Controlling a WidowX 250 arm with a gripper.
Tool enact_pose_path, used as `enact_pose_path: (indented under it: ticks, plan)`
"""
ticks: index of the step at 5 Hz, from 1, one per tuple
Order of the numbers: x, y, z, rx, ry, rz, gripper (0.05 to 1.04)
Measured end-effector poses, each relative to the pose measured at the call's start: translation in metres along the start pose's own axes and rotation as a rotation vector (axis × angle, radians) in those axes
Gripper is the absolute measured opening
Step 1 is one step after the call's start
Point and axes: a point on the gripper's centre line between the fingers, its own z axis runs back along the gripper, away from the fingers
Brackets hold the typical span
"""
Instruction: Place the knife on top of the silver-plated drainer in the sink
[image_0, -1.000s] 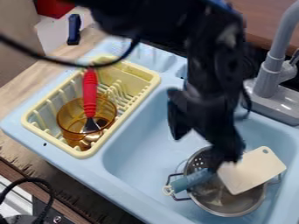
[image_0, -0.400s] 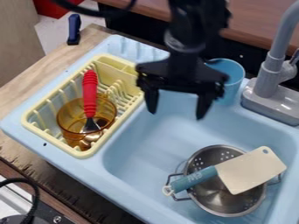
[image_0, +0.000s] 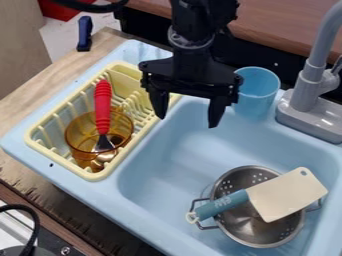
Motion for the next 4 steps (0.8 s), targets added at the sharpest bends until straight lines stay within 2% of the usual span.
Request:
enact_pose_path:
  ticks: [1,2,3,4]
  plan:
    - [0.003,0.016,0.000,-0.008,0.028,-0.073,0.999]
    - [0.007,0.035,-0.006,0.025,0.018,-0.168,0.999]
    - [0.010,0.057,-0.003,0.043,0.004,-0.161,0.999]
    - [0.003,0.083,-0.009,0.064,0.007,-0.118,0.999]
